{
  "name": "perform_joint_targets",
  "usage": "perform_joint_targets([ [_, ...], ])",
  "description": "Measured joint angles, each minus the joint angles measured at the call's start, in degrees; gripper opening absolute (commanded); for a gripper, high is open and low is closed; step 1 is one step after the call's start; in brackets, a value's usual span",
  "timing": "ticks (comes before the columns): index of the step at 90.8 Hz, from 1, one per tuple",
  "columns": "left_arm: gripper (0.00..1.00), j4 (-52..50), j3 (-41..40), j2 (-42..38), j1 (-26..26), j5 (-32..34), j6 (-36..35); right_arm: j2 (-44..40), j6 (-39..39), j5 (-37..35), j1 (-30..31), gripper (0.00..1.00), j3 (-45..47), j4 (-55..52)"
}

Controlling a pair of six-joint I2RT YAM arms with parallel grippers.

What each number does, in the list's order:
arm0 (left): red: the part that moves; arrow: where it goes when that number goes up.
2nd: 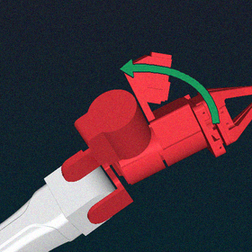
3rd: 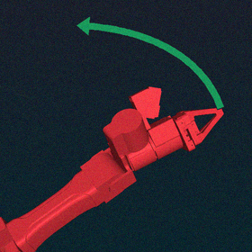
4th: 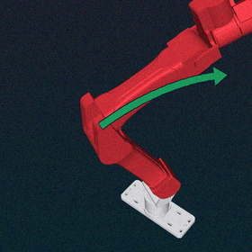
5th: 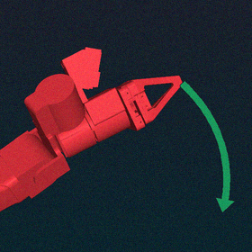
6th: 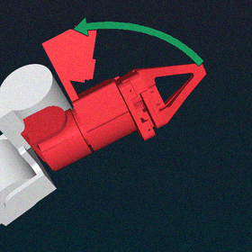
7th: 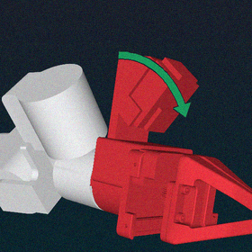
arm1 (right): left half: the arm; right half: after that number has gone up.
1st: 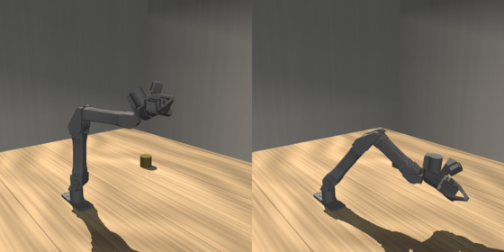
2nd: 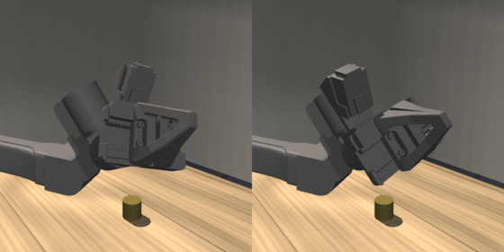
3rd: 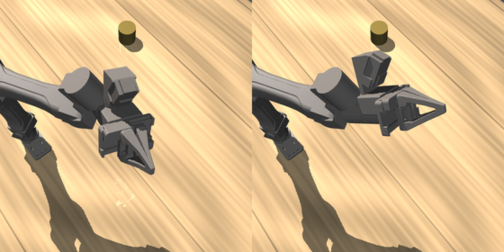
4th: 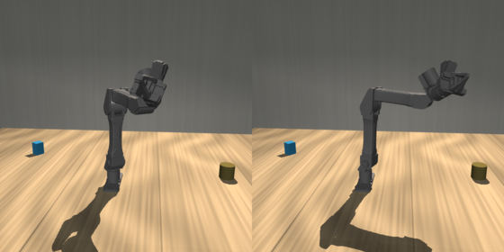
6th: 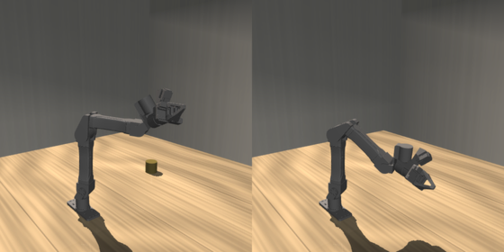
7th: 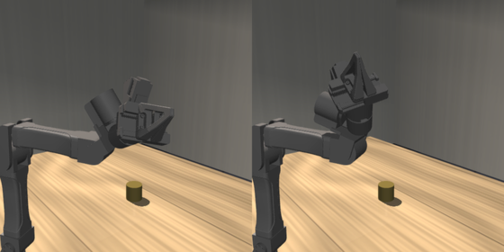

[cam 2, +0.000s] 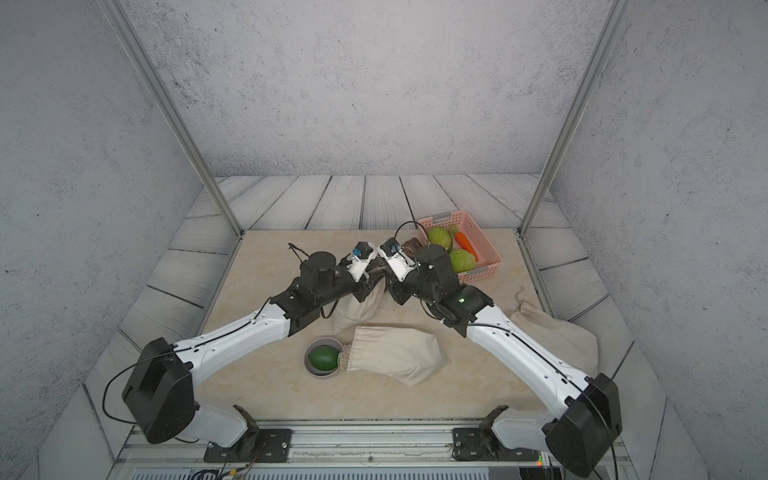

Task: Close the soil bag
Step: Frap the soil bag at the center of the board.

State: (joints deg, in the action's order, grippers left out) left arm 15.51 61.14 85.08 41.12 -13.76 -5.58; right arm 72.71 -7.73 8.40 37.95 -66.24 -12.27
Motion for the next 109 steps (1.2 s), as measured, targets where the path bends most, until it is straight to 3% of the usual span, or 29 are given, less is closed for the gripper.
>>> perform_joint_targets([
  [9, 0.0, -0.44, 0.31, 0.37, 0.37, 1.25, -0.79, -0.24, 0.11, -2.29, 0.0, 0.0, 0.04, -0.52],
  [32, 0.0, 0.0, -0.07, 1.44, 4.37, 10.51, -1.49, -4.09, 0.44, -11.8, 0.68, 0.0, 4.13, -0.33],
  [47, 0.0, -1.57, 1.68, 4.15, 6.97, 18.1, 3.08, -4.42, 1.81, -14.56, 0.66, 0.0, 6.1, 0.44],
  [58, 0.05, -3.74, 2.62, 4.35, 7.85, 21.49, 7.65, -4.42, 2.12, -14.95, 0.66, 0.0, 7.02, 1.75],
  [83, 0.15, -6.64, 4.28, 6.14, 7.74, 22.03, 15.78, -4.46, 3.34, -14.78, 0.39, 0.0, 8.81, 3.48],
  [109, 0.17, -6.73, 2.69, 5.92, 4.92, 16.7, 19.74, -4.48, 4.61, -12.5, 0.15, 0.0, 10.73, 5.9],
])
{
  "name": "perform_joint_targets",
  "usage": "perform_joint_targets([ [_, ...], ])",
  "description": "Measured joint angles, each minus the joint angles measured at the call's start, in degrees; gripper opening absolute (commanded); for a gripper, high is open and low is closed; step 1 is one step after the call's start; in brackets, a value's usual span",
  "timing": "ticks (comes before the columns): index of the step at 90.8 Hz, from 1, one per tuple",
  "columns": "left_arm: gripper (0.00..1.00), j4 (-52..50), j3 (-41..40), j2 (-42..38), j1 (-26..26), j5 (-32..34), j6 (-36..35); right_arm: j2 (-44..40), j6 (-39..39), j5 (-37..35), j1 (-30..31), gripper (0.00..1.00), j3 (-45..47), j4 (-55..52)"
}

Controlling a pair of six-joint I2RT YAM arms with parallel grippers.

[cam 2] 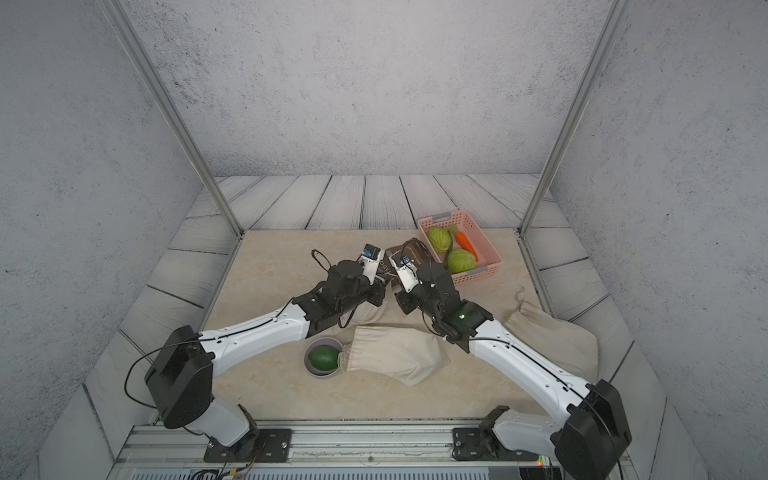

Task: Close the soil bag
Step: Frap the soil bag at the center of the board, then place the soil bag at the center of the board, then adjust the soil bag at the center of the board.

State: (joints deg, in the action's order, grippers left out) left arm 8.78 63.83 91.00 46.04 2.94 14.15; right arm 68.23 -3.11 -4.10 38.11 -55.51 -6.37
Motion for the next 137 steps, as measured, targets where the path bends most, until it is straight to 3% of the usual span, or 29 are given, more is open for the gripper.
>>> perform_joint_targets([
  [10, 0.0, 0.24, -0.68, -1.01, -0.76, -1.68, 0.15, 0.09, 0.28, 1.51, -0.09, 0.0, 0.0, 0.68],
  [30, 0.0, -1.27, -1.97, -3.28, -5.33, -5.55, 0.31, 4.83, 0.87, 5.88, -0.15, 0.0, -1.27, 4.31],
  [39, 0.0, -3.69, -1.9, -3.82, -8.24, -6.73, 0.5, 8.13, 1.29, 8.26, -0.15, 0.2, -3.04, 5.42],
  [48, 0.0, -9.88, -1.73, -2.49, -19.08, 6.25, 2.23, 6.78, 1.4, 8.85, -1.9, 0.38, -5.03, -0.11],
  [56, 0.0, -14.86, -1.53, 0.13, -28.0, 14.95, 3.28, 5.92, 1.09, 10.56, -3.26, 0.48, -7.58, -2.99],
  [72, 0.0, -20.39, 1.64, 4.74, -28.13, 19.45, 3.78, 5.16, 2.23, 15.54, -2.29, 0.67, -6.36, -8.68],
  [78, 0.12, -21.0, 3.08, 6.27, -27.65, 19.37, 3.78, 5.22, 2.47, 16.83, -1.42, 0.75, -4.39, -11.13],
  [83, 0.34, -21.35, 3.69, 7.04, -27.65, 19.26, 3.87, 5.57, 2.51, 17.79, -0.68, 0.81, -2.86, -13.14],
  [93, 0.66, -22.43, 3.96, 7.28, -27.65, 18.23, 3.85, 7.67, 1.99, 18.88, 0.92, 0.91, -0.61, -16.09],
  [105, 0.84, -23.5, 3.8, 5.42, -26.4, 17.33, 2.91, 12.0, 0.48, 19.67, 2.21, 0.97, 0.02, -17.16],
  [116, 0.9, -24.46, 3.26, -0.52, -22.43, 17.38, 1.97, 16.52, -0.9, 20.13, 2.49, 0.97, -0.09, -16.59],
  [123, 0.91, -24.46, 3.23, -4.92, -19.54, 17.33, 2.03, 19.61, -1.68, 20.02, 2.49, 0.88, -0.46, -16.39],
  [126, 0.91, -24.46, 3.21, -6.56, -18.49, 17.18, 2.25, 20.9, -1.86, 19.91, 2.49, 0.79, -0.48, -16.09],
  [132, 0.92, -24.46, 3.06, -9.35, -17.11, 16.68, 2.78, 22.34, -2.1, 19.12, 2.43, 0.45, -0.46, -15.82],
  [137, 0.92, -24.26, 2.51, -11.47, -16.44, 15.5, 3.04, 22.14, -1.86, 18.73, 2.14, 0.23, -0.02, -15.04],
])
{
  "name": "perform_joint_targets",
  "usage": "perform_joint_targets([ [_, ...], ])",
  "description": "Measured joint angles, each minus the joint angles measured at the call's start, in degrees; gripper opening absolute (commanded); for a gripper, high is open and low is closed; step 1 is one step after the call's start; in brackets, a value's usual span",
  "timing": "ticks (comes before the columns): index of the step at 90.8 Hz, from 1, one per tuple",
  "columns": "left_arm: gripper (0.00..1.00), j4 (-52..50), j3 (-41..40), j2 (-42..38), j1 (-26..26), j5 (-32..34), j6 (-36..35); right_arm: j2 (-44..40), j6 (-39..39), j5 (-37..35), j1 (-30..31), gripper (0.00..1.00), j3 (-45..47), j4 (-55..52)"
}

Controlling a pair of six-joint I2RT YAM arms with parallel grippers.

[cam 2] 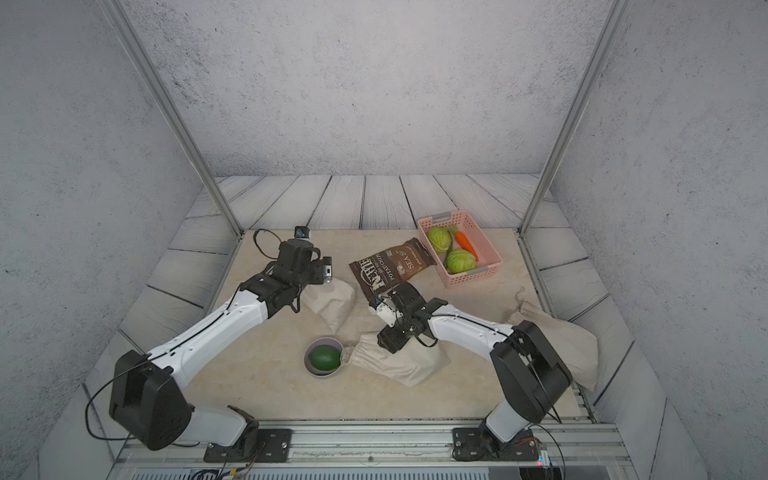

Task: Close the soil bag
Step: Adjust the soil bag at the center of the board.

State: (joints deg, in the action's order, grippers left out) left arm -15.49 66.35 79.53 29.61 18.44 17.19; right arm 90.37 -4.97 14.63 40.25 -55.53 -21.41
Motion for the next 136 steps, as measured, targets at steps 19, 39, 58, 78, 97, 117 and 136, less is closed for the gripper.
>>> perform_joint_targets([
  [19, 0.92, 0.87, -2.95, -4.85, 2.21, -6.86, 1.75, -7.37, 1.29, -3.58, -3.37, 0.0, 3.76, 4.98],
  [39, 0.88, 2.73, -6.08, -7.85, 3.78, -17.86, 3.21, -18.95, 1.79, -7.87, -5.97, 0.0, 9.16, 12.87],
  [58, 0.73, 3.96, -10.8, -7.02, 3.91, -22.99, 3.13, -22.84, 1.31, -7.76, -7.41, 0.0, 13.66, 20.33],
  [78, 0.63, 2.97, -8.59, 2.14, 3.91, -26.86, 1.09, -25.31, 0.39, -7.13, -7.82, 0.0, 15.8, 23.69],
  [97, 0.63, 1.86, -6.91, 9.84, 3.91, -30.97, -0.46, -26.75, 0.0, -6.51, -7.85, 0.0, 17.16, 25.57],
  [117, 0.48, 1.22, -4.17, 14.1, 3.63, -31.34, -1.81, -27.71, -0.2, -5.55, -7.87, 0.0, 18.25, 26.75],
  [136, 0.43, 1.64, -3.04, 17.07, 3.52, -34.16, -3.5, -27.74, -0.2, -4.24, -7.87, 0.0, 18.27, 27.36],
])
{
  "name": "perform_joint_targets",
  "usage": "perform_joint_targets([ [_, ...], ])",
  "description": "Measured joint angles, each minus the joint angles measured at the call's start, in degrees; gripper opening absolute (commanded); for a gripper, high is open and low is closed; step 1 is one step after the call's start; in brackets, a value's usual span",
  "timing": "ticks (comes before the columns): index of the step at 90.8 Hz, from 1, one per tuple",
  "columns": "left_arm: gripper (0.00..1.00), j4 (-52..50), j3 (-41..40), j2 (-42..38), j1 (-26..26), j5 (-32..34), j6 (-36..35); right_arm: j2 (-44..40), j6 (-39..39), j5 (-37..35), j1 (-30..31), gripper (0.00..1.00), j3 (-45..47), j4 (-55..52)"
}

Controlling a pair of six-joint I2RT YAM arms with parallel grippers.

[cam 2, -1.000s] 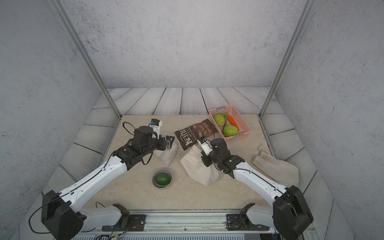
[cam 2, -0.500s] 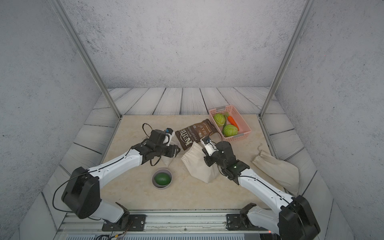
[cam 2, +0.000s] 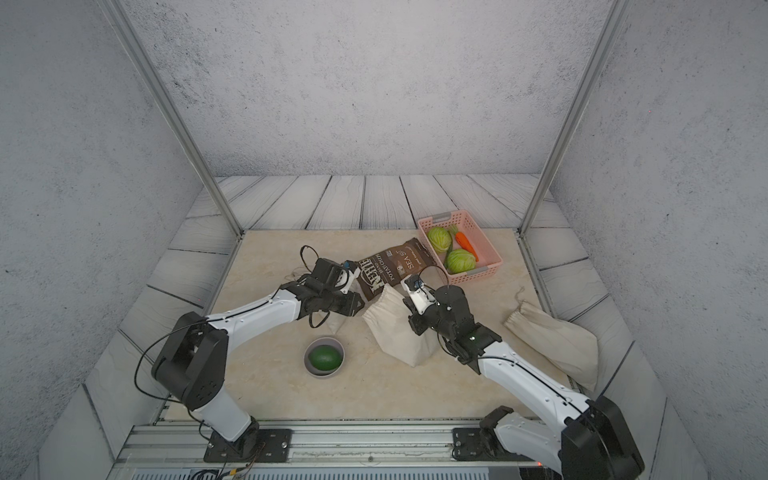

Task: Close the soil bag
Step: Adjust the soil bag at the center of the board.

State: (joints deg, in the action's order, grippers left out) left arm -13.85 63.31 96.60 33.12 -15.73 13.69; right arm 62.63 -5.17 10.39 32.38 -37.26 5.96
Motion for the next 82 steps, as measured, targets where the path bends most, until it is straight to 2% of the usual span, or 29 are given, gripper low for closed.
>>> perform_joint_targets([
  [24, 0.49, 1.51, 0.07, 1.99, 0.0, -6.75, -1.36, -1.31, 0.02, 0.48, 0.0, 0.0, 0.39, 0.52],
  [36, 0.55, 3.96, 0.02, 1.99, 0.0, -11.39, -1.57, -1.6, 0.11, 0.79, -0.07, 0.0, 0.63, 1.36],
  [52, 0.52, 5.95, -0.07, 2.03, 0.0, -15.34, -1.46, -2.05, 0.61, 1.92, -0.66, 0.0, 1.01, 2.23],
  [58, 0.45, 6.58, -0.09, 2.03, 0.0, -16.48, -1.31, -2.05, 0.72, 2.43, -0.92, 0.0, 1.22, 2.99],
  [66, 0.2, 7.13, -0.22, 2.01, 0.0, -17.49, -1.09, -2.05, 0.94, 2.84, -1.27, 0.0, 1.36, 3.74],
  [74, 0.0, 7.5, -0.98, 1.51, 0.0, -16.83, -1.27, -1.86, 1.18, 2.62, -1.66, 0.0, 1.36, 4.13],
  [77, 0.0, 7.41, -1.57, 0.79, 0.0, -16.06, -1.16, -1.62, 1.27, 2.32, -1.88, 0.01, 1.36, 4.2],
  [82, 0.0, 6.86, -2.56, -1.16, 0.0, -14.25, -0.74, -0.92, 1.53, 1.51, -2.16, 0.08, 1.36, 4.17],
])
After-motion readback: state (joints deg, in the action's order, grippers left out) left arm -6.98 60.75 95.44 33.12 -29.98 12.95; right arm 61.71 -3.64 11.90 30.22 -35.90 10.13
